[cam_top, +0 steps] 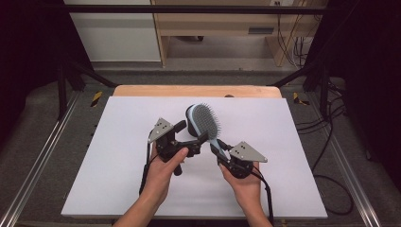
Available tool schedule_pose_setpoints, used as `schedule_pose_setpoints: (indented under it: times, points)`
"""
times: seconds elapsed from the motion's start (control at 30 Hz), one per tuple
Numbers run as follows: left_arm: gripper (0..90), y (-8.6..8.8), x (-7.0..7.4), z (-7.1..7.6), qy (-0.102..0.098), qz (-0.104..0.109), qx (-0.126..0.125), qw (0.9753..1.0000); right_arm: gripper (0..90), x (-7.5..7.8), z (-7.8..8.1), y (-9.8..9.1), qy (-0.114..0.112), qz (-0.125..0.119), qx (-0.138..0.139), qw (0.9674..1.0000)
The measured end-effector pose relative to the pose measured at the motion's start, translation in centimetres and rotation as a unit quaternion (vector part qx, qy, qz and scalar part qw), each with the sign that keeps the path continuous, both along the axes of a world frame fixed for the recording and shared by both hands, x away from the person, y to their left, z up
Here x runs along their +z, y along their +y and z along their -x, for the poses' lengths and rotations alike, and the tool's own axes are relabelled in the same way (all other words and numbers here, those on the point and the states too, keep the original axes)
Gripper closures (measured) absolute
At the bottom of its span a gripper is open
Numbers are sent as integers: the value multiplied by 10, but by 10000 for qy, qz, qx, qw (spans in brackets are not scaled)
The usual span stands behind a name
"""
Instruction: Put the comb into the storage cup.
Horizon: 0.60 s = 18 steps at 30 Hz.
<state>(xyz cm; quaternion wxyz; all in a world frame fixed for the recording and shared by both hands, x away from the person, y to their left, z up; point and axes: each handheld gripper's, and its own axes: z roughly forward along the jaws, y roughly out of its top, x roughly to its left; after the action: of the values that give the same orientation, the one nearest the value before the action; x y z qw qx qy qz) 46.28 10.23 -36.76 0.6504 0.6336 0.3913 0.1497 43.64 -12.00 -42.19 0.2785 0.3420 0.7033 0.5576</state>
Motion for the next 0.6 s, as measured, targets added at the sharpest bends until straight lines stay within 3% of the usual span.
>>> schedule_pose_setpoints:
  times: [0.6]
  points:
    - [37,-6,-4,-3,113,80,37,9999,696,0,3,5,-47,58,66,10000]
